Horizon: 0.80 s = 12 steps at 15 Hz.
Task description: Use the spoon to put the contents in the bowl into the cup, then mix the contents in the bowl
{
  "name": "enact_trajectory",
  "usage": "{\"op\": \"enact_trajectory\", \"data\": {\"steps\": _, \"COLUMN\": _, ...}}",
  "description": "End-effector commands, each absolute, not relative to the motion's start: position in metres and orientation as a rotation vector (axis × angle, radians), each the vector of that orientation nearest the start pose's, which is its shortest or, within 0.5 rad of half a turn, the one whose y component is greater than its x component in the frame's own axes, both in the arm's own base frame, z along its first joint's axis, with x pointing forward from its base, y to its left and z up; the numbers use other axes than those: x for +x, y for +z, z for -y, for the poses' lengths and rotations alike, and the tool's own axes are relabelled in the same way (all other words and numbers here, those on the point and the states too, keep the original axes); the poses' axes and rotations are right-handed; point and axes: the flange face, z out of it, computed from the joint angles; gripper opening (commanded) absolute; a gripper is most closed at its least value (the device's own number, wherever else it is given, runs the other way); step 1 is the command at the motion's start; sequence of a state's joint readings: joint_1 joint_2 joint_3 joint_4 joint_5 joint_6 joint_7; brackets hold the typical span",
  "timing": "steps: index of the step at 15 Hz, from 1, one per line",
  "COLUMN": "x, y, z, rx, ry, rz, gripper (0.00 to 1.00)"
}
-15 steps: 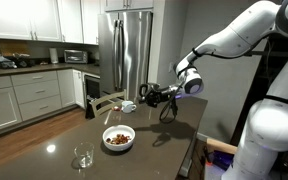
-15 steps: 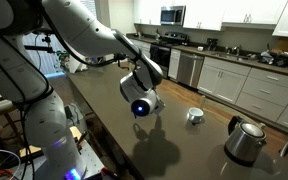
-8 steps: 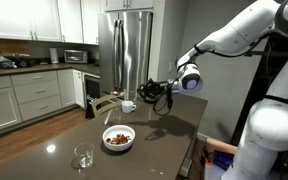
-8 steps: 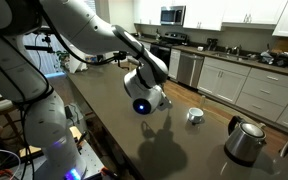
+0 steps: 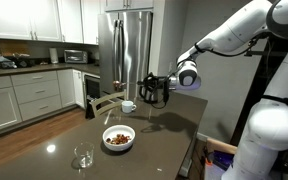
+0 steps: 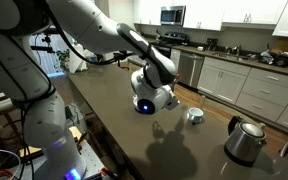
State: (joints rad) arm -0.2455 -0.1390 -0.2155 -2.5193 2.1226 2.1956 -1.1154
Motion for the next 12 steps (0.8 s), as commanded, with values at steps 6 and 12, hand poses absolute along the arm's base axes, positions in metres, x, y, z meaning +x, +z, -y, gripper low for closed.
{"op": "enact_trajectory", "data": {"steps": 6, "x": 0.458, "y": 0.339, "z": 0.224, "rx": -1.510, "ry": -1.184, "rz": -1.053, "gripper": 0.04}}
{"op": "enact_trajectory", "data": {"steps": 12, "x": 0.465, "y": 0.322, "z": 0.247, "rx": -1.558, "ry": -1.243, "rz": -1.134, "gripper": 0.03}}
